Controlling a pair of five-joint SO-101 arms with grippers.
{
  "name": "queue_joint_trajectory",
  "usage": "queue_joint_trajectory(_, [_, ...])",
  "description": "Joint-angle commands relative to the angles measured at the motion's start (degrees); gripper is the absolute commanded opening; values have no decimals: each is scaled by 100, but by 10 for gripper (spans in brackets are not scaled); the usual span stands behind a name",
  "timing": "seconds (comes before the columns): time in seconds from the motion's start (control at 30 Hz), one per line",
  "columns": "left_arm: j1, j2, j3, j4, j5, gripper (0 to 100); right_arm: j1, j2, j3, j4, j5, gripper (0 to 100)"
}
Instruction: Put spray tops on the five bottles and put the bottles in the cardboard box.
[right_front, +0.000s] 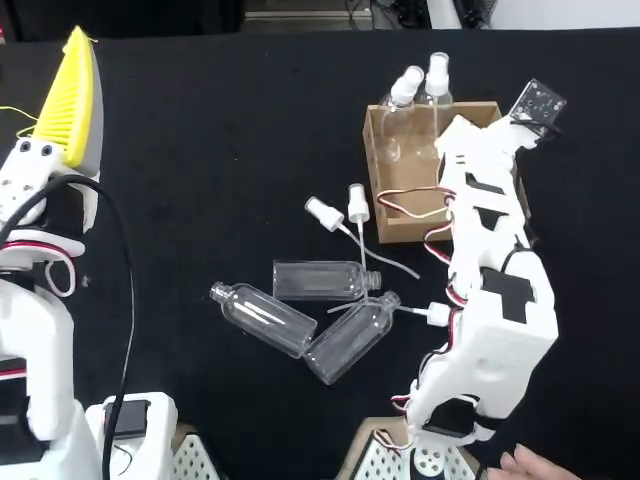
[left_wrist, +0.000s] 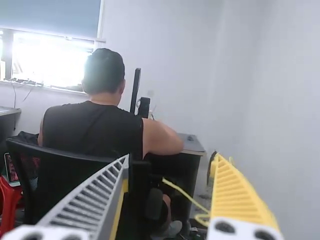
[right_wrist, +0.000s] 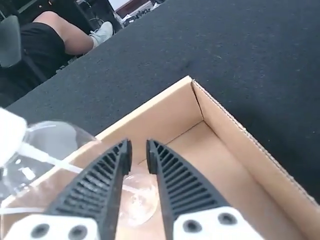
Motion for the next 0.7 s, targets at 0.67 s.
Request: queue_joint_trajectory(0.67, [-22, 62, -40, -123, 18, 249, 316, -92, -66, 26, -88, 22])
